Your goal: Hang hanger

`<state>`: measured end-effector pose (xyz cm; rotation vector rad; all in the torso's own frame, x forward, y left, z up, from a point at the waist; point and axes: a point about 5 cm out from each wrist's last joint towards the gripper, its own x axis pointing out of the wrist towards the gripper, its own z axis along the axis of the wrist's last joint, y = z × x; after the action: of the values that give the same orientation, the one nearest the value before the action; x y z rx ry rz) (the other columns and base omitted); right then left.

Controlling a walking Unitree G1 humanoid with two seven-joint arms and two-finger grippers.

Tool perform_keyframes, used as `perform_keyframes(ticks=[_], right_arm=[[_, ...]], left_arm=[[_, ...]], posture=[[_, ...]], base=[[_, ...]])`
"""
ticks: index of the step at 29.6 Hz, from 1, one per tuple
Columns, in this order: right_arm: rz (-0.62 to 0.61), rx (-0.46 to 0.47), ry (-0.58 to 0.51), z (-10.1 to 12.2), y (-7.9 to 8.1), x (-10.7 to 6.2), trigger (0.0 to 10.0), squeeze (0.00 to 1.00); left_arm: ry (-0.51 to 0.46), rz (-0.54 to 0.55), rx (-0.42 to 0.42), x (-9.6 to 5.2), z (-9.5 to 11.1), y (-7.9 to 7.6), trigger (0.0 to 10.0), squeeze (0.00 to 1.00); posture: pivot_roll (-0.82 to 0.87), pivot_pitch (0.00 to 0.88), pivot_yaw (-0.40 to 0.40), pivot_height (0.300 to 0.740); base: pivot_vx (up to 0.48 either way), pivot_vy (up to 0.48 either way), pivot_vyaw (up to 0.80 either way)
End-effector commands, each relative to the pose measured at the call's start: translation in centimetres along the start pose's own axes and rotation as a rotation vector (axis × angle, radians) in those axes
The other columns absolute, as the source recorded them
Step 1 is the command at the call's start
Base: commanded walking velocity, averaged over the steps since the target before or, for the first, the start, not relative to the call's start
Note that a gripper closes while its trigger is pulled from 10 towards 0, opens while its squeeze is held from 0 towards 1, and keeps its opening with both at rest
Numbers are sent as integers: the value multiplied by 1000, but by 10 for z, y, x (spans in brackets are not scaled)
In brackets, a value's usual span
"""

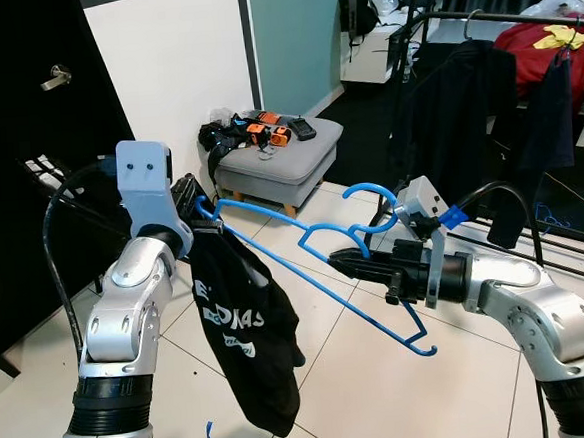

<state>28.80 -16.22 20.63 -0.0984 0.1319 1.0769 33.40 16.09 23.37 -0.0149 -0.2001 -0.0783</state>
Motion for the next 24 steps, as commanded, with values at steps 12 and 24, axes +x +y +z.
perform_keyframes(ticks=[12, 24], right_arm=[[-6, -3, 51, -5, 1, 5, 10000, 0], [-77, 13, 75, -9, -6, 13, 10000, 0]], left_arm=[[-20, -7, -4, 2, 4, -3, 10000, 0], [-27, -2, -14, 0, 7, -1, 10000, 0]], posture=[[-112, 0, 48, 736], [-105, 0, 42, 736]], base=[[0, 0, 0], [0, 0, 0]])
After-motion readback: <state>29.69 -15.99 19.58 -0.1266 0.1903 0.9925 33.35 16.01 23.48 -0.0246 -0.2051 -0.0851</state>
